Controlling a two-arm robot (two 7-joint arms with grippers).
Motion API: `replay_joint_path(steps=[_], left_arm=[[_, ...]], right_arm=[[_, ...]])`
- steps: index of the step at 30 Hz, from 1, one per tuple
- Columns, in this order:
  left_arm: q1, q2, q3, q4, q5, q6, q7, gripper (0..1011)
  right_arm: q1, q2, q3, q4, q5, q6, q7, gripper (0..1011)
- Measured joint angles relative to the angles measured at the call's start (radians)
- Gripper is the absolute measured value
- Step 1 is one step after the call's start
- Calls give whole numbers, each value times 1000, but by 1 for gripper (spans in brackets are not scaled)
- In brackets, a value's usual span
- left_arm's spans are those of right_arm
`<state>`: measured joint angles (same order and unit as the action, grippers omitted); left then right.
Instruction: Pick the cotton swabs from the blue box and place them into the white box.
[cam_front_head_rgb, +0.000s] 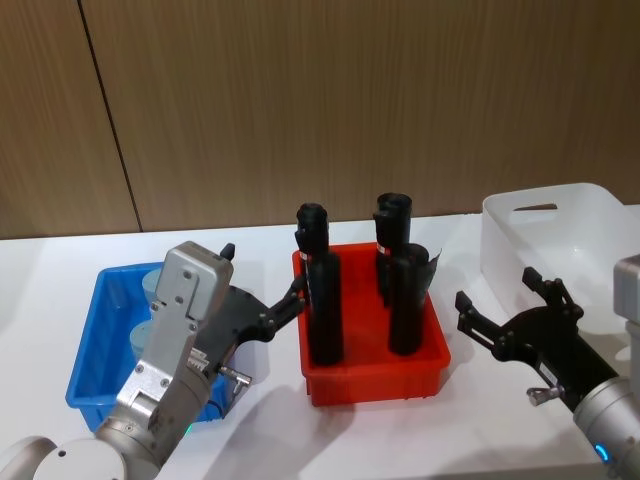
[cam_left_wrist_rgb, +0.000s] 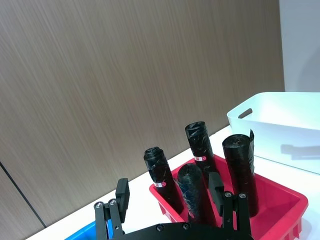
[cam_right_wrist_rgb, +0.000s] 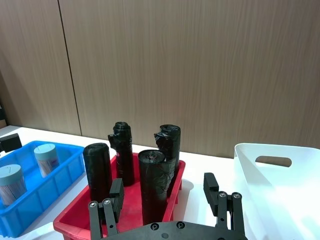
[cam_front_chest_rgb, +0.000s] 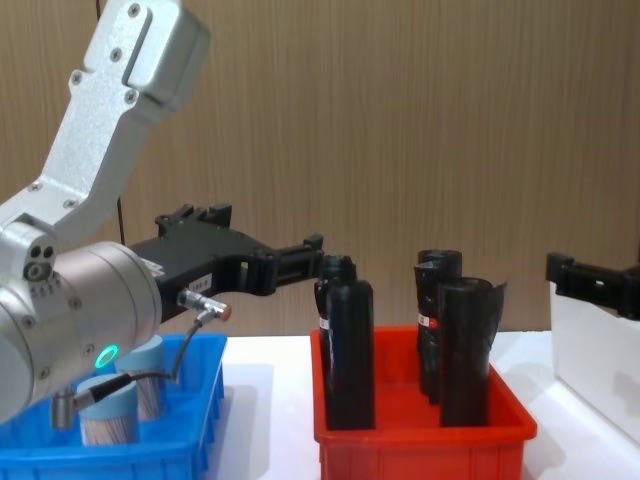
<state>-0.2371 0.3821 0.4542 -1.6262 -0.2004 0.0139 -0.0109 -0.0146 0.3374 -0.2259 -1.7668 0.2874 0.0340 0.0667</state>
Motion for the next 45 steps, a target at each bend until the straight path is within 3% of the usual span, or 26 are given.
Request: replay_joint_path(steps=[45], left_arm=[[-7, -5, -7, 12, -15, 16, 0, 1004]], right_arm=[[0, 0, 0, 0, 0, 0, 0, 1002]])
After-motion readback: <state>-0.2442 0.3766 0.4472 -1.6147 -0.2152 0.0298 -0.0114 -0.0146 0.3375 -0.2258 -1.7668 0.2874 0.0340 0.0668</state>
